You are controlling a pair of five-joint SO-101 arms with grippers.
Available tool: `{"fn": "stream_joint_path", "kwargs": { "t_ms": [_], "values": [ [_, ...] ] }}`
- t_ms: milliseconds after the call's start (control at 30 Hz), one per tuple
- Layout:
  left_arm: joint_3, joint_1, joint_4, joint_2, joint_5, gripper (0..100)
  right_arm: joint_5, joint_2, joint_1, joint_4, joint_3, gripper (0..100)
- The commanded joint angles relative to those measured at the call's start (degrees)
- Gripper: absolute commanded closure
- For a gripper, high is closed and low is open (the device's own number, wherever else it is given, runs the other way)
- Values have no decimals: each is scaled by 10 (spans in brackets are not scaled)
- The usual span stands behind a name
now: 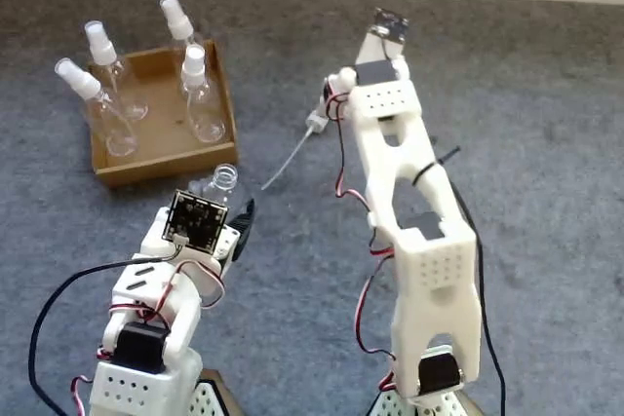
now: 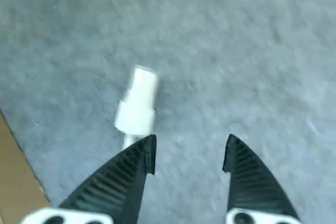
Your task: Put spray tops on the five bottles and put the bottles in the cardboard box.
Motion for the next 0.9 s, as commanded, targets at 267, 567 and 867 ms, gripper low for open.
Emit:
{"fn": "stream_joint_path", "kwargs": {
  "t_ms": [267, 567, 867],
  "values": [
    [-2, -7, -19, -8, 3, 902, 16, 151, -21, 3, -269, 703],
    [-2, -7, -19, -8, 3, 902, 33, 230, -24, -2, -332, 703],
    [-1, -7, -19, -8, 3, 902, 30, 279, -30, 20, -393, 703]
  ]
}}
